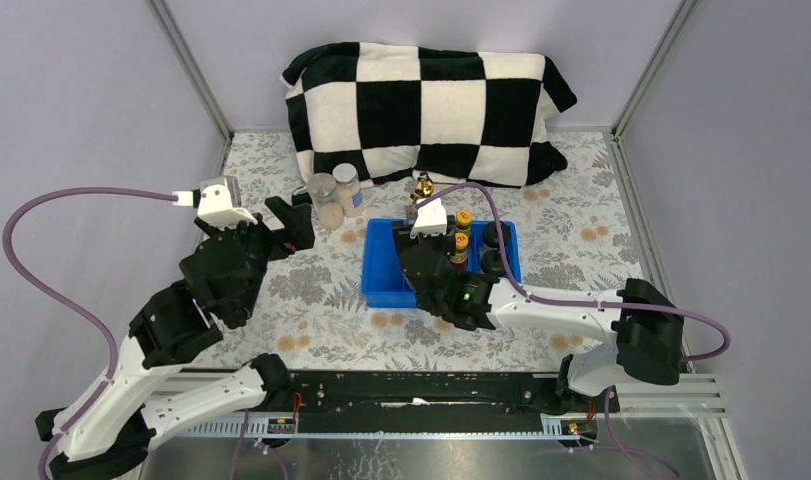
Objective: Organize the condiment bottles
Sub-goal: Place the bottle in the storage box.
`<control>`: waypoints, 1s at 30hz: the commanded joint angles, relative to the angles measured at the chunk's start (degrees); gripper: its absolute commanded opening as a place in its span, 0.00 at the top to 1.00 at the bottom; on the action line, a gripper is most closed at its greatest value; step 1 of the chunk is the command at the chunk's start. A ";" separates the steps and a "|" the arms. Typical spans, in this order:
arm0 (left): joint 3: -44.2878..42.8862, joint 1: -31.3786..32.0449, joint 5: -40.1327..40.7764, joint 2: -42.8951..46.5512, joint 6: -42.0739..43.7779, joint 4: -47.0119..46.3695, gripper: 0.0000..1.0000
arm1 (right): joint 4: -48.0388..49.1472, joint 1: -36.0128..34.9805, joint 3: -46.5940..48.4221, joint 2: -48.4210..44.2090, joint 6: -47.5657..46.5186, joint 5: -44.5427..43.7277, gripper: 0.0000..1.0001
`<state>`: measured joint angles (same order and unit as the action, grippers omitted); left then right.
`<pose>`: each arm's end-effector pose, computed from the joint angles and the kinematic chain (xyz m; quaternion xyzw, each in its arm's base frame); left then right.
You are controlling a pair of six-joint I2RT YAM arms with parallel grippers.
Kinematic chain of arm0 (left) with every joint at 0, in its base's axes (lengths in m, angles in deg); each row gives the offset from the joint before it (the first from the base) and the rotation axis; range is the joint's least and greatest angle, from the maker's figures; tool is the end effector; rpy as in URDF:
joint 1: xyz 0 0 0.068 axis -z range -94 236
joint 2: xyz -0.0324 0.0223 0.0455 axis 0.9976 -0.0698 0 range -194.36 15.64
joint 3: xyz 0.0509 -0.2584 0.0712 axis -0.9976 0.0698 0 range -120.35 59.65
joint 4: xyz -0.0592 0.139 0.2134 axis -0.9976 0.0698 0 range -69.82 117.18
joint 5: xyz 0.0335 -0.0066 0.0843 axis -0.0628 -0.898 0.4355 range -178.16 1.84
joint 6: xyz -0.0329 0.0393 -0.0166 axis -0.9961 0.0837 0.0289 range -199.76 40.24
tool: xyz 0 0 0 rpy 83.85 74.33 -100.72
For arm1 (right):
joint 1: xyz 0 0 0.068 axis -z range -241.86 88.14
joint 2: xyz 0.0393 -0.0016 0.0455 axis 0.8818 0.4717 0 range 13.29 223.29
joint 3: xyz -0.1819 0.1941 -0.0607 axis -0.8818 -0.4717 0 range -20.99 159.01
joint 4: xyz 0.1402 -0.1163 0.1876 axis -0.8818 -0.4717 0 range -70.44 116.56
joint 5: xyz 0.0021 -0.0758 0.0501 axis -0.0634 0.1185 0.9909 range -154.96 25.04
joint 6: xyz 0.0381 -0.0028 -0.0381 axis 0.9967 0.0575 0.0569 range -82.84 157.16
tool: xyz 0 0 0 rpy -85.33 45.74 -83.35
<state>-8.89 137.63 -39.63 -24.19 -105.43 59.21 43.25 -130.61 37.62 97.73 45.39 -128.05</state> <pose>0.0825 -0.0614 0.4355 -0.0993 0.7413 -0.1183 0.6532 0.1493 0.2960 0.3093 -0.0339 0.7313 0.0323 0.6804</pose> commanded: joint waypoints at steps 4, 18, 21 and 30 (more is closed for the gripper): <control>1.11 -0.38 0.69 0.29 -0.74 -1.58 0.01 | 14.15 1.87 -4.00 -0.59 2.68 2.58 0.96; 2.09 -0.36 1.24 0.31 -0.35 -2.11 0.01 | 17.86 3.87 -7.41 3.71 6.49 5.77 0.95; 2.20 -0.39 1.30 0.28 -0.19 -2.16 0.01 | 17.60 3.97 -7.54 4.35 7.27 5.80 0.95; 2.72 -0.35 1.43 0.46 -0.26 -2.38 0.01 | 16.52 4.13 -7.63 5.53 8.74 5.95 0.91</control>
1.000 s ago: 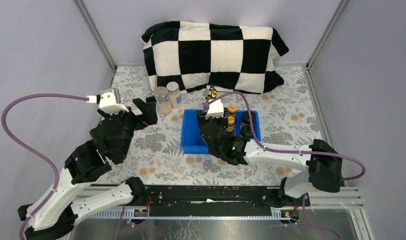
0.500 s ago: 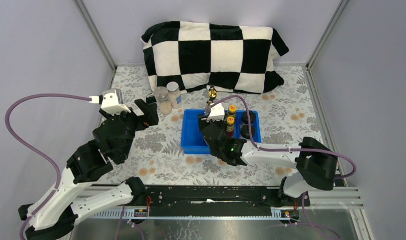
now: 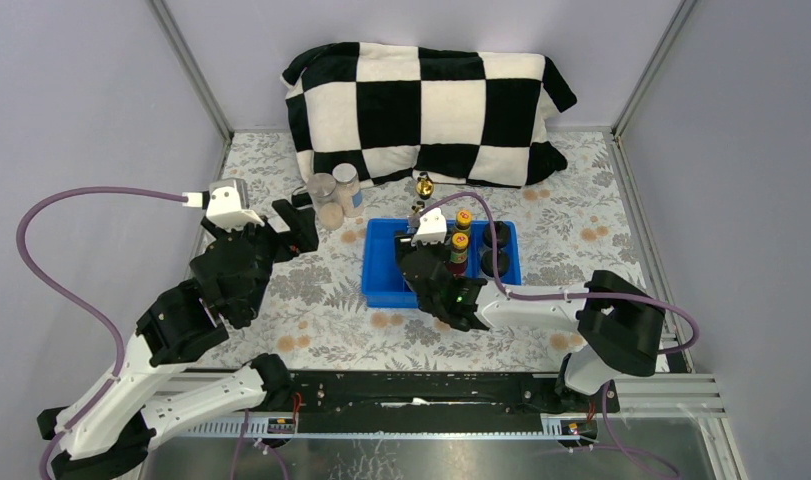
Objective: Organize the condiment bottles
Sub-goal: Place the bottle in the storage box.
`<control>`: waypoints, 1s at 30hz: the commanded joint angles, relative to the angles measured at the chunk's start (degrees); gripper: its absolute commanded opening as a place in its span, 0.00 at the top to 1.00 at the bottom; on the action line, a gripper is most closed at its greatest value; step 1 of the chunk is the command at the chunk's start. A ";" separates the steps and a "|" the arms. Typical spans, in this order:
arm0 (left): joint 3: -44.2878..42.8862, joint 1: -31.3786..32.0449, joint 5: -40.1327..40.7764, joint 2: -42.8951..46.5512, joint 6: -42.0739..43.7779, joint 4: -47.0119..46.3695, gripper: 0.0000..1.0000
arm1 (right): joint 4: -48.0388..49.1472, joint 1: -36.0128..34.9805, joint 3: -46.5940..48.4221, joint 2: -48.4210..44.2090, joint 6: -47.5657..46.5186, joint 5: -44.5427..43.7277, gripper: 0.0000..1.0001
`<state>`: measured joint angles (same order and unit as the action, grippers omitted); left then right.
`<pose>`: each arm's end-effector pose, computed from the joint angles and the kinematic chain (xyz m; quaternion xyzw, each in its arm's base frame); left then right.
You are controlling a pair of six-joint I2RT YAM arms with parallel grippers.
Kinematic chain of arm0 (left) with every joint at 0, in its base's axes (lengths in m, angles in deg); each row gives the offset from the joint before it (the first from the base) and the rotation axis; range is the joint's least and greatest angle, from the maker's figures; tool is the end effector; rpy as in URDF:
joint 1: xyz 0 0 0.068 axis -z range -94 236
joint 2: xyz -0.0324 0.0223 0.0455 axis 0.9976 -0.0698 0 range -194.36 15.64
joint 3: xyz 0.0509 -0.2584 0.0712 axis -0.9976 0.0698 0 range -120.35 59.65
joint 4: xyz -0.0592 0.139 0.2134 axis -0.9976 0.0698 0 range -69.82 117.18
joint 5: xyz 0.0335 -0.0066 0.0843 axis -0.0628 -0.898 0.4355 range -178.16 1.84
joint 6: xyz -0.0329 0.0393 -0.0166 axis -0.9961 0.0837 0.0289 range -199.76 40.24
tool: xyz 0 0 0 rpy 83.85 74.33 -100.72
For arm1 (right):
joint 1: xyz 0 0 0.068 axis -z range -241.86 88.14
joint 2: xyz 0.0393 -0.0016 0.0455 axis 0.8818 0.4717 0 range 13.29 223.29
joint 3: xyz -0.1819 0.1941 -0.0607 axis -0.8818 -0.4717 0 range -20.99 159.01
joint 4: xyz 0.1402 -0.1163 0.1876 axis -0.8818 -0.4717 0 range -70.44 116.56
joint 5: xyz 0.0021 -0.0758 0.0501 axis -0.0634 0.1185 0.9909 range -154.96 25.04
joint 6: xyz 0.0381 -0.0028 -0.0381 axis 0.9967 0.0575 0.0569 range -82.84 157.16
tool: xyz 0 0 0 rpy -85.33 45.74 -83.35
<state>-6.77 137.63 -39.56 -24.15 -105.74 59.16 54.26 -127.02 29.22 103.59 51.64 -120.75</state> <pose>0.0858 -0.0655 0.4251 -0.0940 0.7496 -0.1082 0.6462 0.1693 0.2954 0.2455 -0.0298 0.7480 0.0747 0.6589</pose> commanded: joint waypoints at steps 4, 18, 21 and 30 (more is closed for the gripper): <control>0.73 -0.37 1.31 0.57 -0.04 -2.38 0.01 | 4.78 0.57 0.68 -0.13 3.34 -1.73 0.90; 0.92 -0.39 1.23 0.48 -0.21 -2.76 0.01 | 1.43 1.00 1.03 -0.20 3.63 -2.11 0.90; 0.77 -0.37 1.30 0.40 -0.13 -2.98 0.01 | -0.53 1.01 1.51 -0.70 3.71 -2.09 0.90; 1.91 -0.31 0.90 0.49 -0.72 -4.02 0.01 | -6.91 1.31 2.20 -0.77 5.38 -2.02 0.90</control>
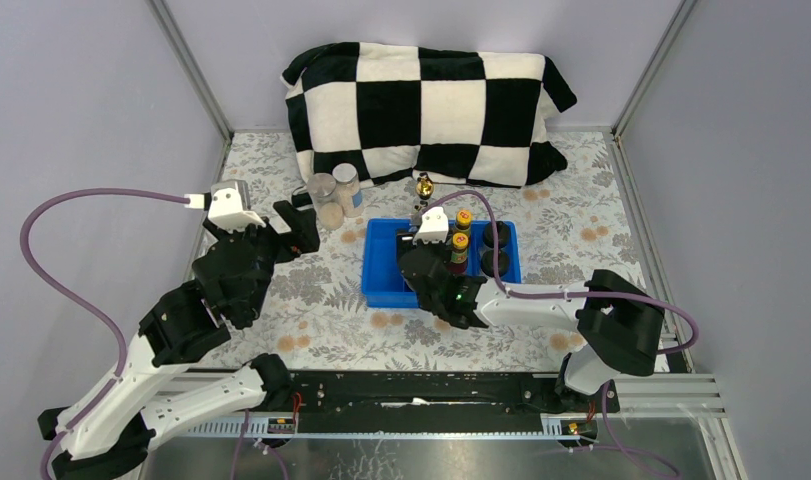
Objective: Organize the condiment bottles
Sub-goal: Place the bottle in the storage box.
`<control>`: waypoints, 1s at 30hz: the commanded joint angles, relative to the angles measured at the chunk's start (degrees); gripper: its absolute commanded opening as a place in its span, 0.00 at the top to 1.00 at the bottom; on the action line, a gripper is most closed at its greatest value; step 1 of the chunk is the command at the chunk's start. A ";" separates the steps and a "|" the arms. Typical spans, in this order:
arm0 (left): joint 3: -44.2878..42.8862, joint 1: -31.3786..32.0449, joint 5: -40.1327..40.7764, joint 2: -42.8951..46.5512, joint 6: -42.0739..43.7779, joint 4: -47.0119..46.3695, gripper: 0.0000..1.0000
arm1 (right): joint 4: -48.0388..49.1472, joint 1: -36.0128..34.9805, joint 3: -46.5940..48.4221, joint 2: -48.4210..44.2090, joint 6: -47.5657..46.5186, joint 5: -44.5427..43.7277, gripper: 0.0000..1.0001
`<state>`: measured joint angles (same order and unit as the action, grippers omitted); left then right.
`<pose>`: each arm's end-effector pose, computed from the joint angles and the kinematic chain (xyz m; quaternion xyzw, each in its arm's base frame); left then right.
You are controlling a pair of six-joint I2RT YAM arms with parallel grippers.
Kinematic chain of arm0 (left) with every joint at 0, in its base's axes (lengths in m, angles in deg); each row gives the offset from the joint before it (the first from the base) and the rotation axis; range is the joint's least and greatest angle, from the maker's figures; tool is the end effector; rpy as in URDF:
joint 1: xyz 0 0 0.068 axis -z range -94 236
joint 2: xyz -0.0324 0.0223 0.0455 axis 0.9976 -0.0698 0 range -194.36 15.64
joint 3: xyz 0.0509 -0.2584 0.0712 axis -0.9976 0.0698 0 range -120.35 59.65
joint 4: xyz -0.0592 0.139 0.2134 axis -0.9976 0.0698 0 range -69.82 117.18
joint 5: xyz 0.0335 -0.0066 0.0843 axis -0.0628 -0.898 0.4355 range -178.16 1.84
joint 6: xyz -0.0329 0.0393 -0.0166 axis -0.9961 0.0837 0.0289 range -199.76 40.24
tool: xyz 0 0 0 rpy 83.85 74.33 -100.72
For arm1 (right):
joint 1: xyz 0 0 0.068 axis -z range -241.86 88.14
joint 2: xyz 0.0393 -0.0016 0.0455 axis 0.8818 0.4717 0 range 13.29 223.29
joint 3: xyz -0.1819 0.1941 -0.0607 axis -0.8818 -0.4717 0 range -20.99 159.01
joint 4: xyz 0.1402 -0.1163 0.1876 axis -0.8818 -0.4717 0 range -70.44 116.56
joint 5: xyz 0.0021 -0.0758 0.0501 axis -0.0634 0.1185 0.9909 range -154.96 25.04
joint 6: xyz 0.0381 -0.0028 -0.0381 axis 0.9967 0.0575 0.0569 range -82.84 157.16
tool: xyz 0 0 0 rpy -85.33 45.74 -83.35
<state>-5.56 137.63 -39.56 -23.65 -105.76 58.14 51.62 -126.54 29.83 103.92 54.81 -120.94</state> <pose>0.0862 -0.0660 0.4215 -0.0953 0.7483 -0.1100 0.6472 0.1723 0.2949 0.2429 -0.0163 0.7556 0.0751 0.6505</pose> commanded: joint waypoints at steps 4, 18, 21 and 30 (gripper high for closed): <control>0.70 -0.39 0.70 -0.03 -0.81 -3.11 0.01 | -6.38 0.88 2.19 -0.49 2.83 -2.39 0.90; 0.63 -0.32 0.70 0.02 -0.89 -3.12 0.01 | -9.84 1.14 4.46 3.99 3.61 -0.96 0.78; 0.59 -0.31 0.58 -0.30 -0.83 -3.26 0.01 | -10.44 1.14 4.46 3.96 3.73 -1.15 0.63; 0.75 -0.36 0.18 -0.63 -1.14 -3.55 0.01 | -10.57 1.14 2.40 2.44 4.78 -1.05 0.13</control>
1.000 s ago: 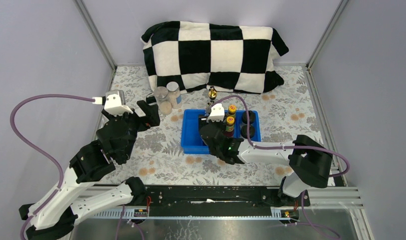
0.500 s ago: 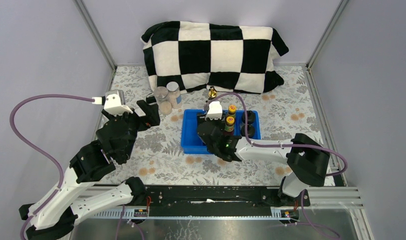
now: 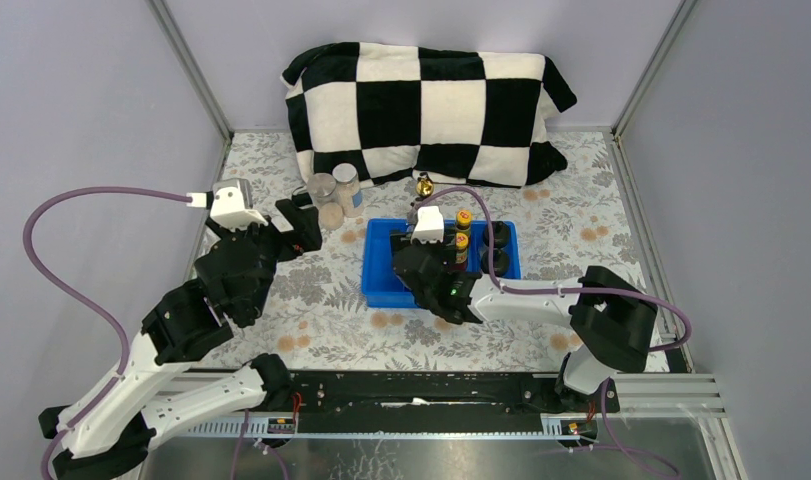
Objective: Organize the condiment bottles
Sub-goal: Place the bottle in the storage box.
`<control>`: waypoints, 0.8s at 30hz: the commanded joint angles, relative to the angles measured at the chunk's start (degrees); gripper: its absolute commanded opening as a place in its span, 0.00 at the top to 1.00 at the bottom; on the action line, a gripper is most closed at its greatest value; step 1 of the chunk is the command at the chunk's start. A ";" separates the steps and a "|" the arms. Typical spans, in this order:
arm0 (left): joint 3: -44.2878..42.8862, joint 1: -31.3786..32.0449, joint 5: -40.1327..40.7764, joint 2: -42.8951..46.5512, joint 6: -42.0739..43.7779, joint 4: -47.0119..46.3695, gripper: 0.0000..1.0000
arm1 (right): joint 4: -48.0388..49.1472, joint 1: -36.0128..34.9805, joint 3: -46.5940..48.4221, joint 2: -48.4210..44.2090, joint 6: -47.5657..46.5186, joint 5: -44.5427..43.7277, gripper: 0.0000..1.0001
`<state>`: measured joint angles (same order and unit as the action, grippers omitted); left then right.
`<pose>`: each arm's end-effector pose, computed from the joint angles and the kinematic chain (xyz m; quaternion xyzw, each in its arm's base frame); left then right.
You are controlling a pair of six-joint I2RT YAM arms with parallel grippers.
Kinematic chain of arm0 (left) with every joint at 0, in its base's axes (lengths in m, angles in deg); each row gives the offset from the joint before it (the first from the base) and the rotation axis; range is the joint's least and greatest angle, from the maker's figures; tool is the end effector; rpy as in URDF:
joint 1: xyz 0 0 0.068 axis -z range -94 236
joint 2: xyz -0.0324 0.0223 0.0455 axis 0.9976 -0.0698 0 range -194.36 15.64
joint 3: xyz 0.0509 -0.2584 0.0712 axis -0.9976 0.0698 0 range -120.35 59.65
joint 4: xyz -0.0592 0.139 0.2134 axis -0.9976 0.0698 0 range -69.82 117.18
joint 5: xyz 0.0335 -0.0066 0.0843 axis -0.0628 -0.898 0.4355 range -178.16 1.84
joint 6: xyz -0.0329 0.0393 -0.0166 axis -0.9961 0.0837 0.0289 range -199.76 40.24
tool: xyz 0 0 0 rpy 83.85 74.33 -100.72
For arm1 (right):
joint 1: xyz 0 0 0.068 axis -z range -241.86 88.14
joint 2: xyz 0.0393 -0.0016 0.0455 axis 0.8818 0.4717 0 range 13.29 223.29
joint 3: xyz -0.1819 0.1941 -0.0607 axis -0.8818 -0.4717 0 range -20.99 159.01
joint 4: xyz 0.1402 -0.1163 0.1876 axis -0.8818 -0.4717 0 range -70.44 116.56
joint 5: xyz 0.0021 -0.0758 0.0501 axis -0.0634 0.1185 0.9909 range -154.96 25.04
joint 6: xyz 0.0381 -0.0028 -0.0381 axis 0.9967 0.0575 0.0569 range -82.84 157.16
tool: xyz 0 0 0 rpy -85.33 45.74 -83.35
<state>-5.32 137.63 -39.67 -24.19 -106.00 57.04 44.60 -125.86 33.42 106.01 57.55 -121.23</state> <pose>0.0886 -0.0691 0.4213 -0.0975 0.7469 -0.1139 0.6478 0.1801 0.3014 0.2400 -0.0185 0.7719 0.0520 0.6333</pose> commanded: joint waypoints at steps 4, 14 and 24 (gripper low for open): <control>0.56 -0.39 0.03 -0.16 -1.17 -2.54 0.01 | -3.83 0.33 -1.81 -0.26 2.71 0.15 0.11; 0.29 -0.38 -0.45 -1.05 -1.79 -2.70 0.01 | -2.25 -1.45 -2.15 -3.16 0.42 2.14 0.09; 0.44 -0.37 -0.60 -1.74 -2.06 -2.61 0.01 | -2.66 -9.06 2.54 -6.15 -5.46 -3.16 0.04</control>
<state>-5.32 137.63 -40.39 -25.50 -107.27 57.00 41.17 -132.25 32.39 104.66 54.90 -120.27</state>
